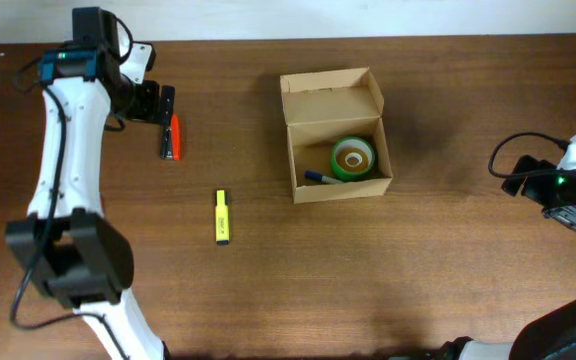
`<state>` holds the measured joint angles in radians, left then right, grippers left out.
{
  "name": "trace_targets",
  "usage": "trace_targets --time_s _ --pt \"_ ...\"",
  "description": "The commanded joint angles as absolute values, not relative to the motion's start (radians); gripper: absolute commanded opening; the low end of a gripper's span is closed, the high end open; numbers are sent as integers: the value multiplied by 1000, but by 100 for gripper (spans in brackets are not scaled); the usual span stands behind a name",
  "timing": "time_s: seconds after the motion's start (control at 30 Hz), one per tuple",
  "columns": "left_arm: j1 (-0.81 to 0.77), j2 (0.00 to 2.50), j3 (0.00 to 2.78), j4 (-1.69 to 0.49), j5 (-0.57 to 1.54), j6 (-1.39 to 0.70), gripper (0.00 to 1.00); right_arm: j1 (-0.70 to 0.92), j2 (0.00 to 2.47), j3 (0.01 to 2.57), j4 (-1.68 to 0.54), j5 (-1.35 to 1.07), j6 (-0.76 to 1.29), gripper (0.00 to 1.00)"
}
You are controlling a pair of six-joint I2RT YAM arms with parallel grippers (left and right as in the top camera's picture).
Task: Pack container
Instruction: 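Retract the right arm and lower the left gripper onto the stapler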
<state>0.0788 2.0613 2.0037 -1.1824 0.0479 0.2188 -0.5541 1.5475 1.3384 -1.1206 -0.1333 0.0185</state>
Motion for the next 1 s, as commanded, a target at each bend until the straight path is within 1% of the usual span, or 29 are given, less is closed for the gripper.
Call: trace_targets --time_s 0.0,0.27,0.97 --pt "82 2182 2039 -1210 36 205 100 -557 1539 1339 -1118 -148 8 99" --pt "81 2284 2043 -1190 30 221 100 -557 1539 1339 -1116 -148 8 99" --pt "80 2366 2044 -1091 30 264 100 -557 1539 1339 -1112 -151 9 99"
